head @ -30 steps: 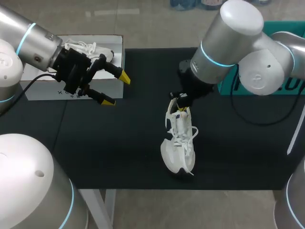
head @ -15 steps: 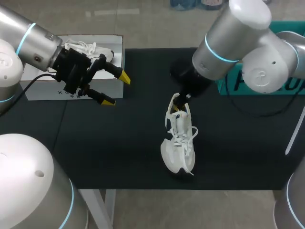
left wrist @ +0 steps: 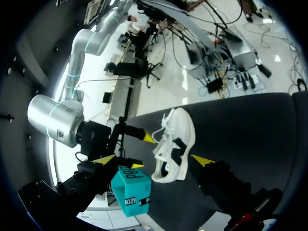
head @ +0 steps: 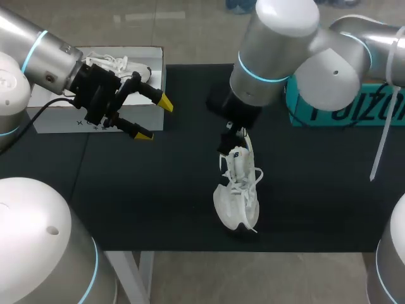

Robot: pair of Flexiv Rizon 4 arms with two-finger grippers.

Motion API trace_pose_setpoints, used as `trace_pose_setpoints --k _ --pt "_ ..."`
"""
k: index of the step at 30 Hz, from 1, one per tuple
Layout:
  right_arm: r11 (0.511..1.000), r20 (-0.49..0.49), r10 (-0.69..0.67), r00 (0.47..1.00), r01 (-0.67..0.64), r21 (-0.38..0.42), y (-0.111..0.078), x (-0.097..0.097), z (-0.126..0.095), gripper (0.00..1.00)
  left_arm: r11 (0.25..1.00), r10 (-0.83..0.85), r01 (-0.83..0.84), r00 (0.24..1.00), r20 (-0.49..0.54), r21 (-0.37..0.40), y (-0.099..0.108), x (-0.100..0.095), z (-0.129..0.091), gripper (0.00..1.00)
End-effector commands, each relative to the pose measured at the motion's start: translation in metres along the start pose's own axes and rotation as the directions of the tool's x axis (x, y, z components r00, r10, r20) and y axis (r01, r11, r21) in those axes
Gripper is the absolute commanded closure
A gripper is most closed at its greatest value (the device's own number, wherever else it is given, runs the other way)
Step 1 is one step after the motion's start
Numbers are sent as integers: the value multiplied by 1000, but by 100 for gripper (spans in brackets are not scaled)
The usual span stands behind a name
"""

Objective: Take the shoe out of the shoebox, open the shoe tongue, remove and reinsert the insole, then place the shoe into the shoebox

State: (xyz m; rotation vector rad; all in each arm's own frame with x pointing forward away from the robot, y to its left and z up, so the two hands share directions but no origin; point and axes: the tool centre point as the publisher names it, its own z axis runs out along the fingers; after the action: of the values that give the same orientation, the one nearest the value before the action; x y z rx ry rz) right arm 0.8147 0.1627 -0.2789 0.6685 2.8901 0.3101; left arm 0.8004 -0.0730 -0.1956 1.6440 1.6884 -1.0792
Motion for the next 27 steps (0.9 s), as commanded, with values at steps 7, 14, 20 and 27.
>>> trace_pose_setpoints --k 7,14,20,27 --pt "995 -31 -93 995 92 -28 -10 -29 8 0 1000 0 0 1000 -3 -1 0 0 0 0" --pt "978 -80 -206 975 206 -9 -3 -42 19 0 1000 0 0 1000 -3 -1 0 0 0 0" --pt "966 -73 -254 965 257 36 1 -63 30 0 1000 0 0 1000 -3 -1 0 0 0 0" --pt "959 -64 -275 959 279 56 9 -83 41 0 1000 0 0 1000 -3 -1 0 0 0 0"
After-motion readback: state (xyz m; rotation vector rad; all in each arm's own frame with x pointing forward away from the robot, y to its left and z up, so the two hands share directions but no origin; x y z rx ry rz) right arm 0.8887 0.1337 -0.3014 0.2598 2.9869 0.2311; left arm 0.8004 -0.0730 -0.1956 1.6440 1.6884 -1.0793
